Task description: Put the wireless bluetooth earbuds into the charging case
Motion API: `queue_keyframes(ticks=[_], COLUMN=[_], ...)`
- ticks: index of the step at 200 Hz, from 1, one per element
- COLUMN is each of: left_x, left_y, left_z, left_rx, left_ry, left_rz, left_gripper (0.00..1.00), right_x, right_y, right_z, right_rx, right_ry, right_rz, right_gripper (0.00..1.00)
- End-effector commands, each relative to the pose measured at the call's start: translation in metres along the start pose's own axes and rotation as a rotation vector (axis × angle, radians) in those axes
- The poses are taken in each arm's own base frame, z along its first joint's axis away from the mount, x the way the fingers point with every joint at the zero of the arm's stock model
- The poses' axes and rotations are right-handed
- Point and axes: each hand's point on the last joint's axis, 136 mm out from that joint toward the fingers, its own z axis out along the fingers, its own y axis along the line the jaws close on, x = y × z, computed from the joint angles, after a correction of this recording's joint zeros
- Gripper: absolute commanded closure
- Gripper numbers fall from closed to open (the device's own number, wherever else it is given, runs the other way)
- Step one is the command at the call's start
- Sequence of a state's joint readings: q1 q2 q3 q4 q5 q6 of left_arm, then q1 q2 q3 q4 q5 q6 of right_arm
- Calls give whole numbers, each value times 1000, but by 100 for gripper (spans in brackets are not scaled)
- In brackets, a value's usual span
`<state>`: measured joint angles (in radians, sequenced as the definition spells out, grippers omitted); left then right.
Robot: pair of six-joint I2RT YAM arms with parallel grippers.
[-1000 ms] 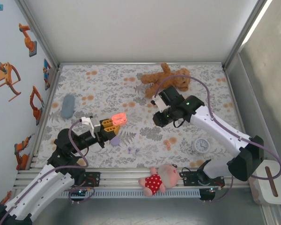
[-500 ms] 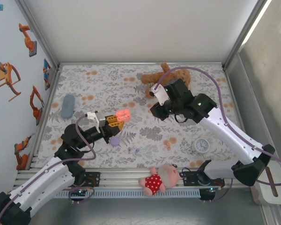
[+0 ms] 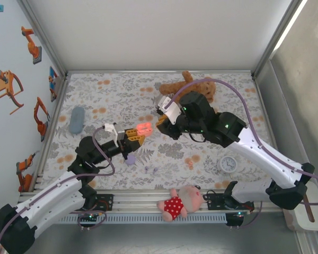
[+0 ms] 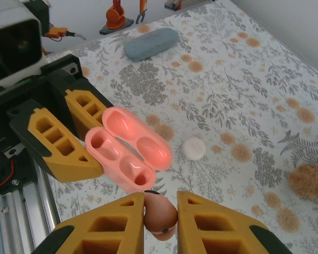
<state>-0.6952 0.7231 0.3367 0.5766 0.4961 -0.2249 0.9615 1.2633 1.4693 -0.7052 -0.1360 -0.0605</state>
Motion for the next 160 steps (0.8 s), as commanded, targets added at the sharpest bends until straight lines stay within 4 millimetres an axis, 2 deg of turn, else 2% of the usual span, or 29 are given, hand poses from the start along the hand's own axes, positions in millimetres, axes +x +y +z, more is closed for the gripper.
queue_keyframes(ticks=[1,32,160], left_x=[-27,-27,-29], left_y=[-12,-14,-18], left_z=[3,5,3], left_rx=[54,68,76], left_ry=[-73,-74,-79], left_rz=[32,33,45], left_gripper=[100,100,100], right_x=[-30,-32,-28], right_y=[4,13,23], right_z=[-13,-6,23], right_rx=[15,4,14], right_ry=[-101,-95,-25], right_rz=[-68,-106,-168], right_gripper=[81,81,81])
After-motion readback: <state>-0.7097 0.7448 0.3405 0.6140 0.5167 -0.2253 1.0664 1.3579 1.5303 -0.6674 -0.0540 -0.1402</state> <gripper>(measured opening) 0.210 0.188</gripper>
